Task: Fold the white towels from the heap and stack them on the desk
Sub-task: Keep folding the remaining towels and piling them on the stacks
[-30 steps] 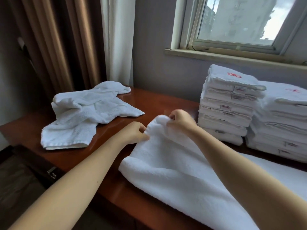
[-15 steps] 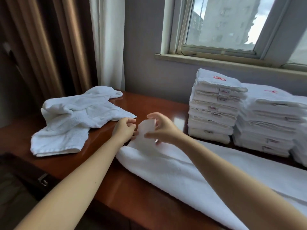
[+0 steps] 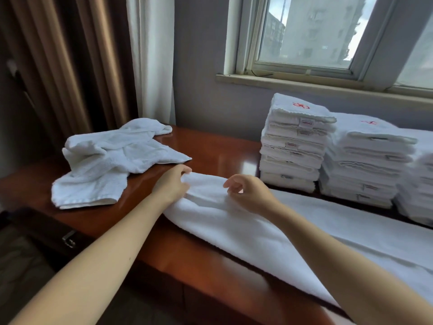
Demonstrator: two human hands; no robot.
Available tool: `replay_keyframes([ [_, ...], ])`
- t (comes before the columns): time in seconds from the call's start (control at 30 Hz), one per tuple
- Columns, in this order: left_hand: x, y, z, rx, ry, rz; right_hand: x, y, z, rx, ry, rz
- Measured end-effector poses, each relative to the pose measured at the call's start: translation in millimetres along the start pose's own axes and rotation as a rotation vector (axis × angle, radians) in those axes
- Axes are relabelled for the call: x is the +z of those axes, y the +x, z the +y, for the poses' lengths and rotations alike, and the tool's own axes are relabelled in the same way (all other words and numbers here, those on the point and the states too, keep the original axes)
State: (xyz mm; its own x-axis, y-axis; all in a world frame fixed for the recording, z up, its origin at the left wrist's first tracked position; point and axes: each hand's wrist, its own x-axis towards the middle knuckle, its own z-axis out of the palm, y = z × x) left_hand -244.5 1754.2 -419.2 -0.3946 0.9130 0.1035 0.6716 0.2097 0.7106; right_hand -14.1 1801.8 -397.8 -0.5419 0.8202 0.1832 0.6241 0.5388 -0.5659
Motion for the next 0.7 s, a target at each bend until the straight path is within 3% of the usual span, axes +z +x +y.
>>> replay_keyframes([
  [0.17, 1.3, -14.9, 5.2, 0.009, 0.461, 0.097, -6.1, -26.6, 20.1, 0.019, -0.260, -0.034],
  [0.3, 9.5, -30.5, 25.8, 0.244, 0.425, 0.214, -11.8, -42.3, 24.2, -0.044, -0.180, -0.068],
  [0.4, 27.8, -38.9, 42.5, 0.403, 0.464, 0.047, -14.2, -53.9, 29.1, 0.051, -0.208, 0.013],
  [0.47, 43.3, -44.9, 49.9, 0.430, 0.532, -0.115, -13.1, -66.9, 36.6, 0.164, -0.350, -0.094],
  [0.53, 56.9, -52.0, 51.4, 0.410, 0.573, -0.256, -9.6, -81.2, 46.4, 0.179, -0.348, -0.177],
  [0.7, 65.7, -72.8, 39.0, 0.412, 0.658, -0.250, -15.9, -108.2, 53.2, 0.012, -0.195, 0.020],
])
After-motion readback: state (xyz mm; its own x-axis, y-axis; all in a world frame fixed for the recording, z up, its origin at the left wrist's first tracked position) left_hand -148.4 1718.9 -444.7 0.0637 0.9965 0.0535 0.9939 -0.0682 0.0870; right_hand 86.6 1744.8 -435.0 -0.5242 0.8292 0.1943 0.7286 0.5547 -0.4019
